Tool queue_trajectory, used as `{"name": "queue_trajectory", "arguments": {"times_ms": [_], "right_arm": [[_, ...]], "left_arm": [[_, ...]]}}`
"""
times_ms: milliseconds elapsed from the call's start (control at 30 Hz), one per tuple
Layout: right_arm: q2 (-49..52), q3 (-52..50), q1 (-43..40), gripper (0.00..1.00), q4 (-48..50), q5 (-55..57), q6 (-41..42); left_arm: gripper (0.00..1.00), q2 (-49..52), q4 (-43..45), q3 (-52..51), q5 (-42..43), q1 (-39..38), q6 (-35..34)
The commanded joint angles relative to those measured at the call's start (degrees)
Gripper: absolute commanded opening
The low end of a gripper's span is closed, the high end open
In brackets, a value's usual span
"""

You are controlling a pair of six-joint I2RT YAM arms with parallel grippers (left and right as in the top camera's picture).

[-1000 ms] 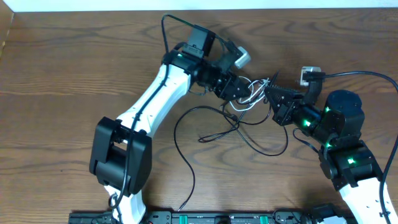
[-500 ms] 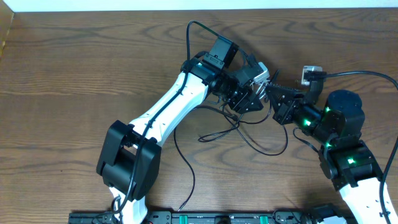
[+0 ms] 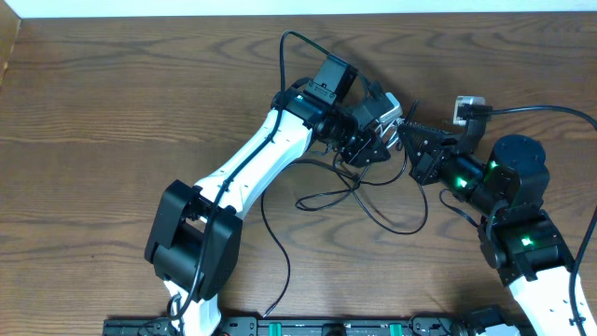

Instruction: Untangle cables

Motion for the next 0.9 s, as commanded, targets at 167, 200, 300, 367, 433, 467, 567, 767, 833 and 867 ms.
{"name": "queue_trajectory", "arguments": {"times_ms": [167, 200, 300, 367, 433, 467, 567, 767, 833, 867], "right_arm": [[-1.0, 0.0, 0.3, 0.01, 0.5, -1.6, 0.6], [-1.1, 0.0, 0.3, 0.01, 0.5, -1.6, 0.6], [-1.3, 0.0, 0.3, 0.01, 0.3, -1.6, 0.6], [-1.4, 0.0, 0.3, 0.01, 0.1, -1.6, 0.6], [-1.6, 0.0, 0.3, 0.01, -0.1, -1.5, 0.6], [-1.7, 0.0, 0.3, 0.01, -0.2, -1.4, 0.6], [-1.7, 0.0, 0.3, 0.01, -0.3, -1.3, 0.5], [-1.7, 0.0, 0.3, 0.01, -1.8, 1.3, 0.6], [-1.7, 0.0, 0.3, 0.01, -3.2, 3.0, 0.5], [-1.7, 0.0, 0.3, 0.01, -4.3, 4.2, 0.5]], "left_arm": [[0.29, 4.6, 1.3, -0.6, -0.3, 0.0, 0.6], [0.26, 5.5, 1.5, -0.6, -0.3, 0.0, 0.4], [0.19, 8.3, 2.0, -0.6, -2.0, 0.0, -0.9], [0.08, 9.7, 2.1, -0.6, -5.7, 0.2, -2.2], [0.07, 9.8, 1.9, -0.6, -7.6, 0.8, -2.6], [0.07, 9.5, 2.0, -0.6, -7.8, 1.4, -2.7], [0.07, 7.9, 2.1, -0.6, -8.3, 3.2, -3.0], [0.07, 1.7, 1.2, -0.6, -15.4, 8.1, -3.0], [0.07, -0.6, 0.9, -0.6, -16.1, 9.8, -3.0], [0.08, -1.9, 0.8, -0.6, -16.0, 10.7, -3.0]]}}
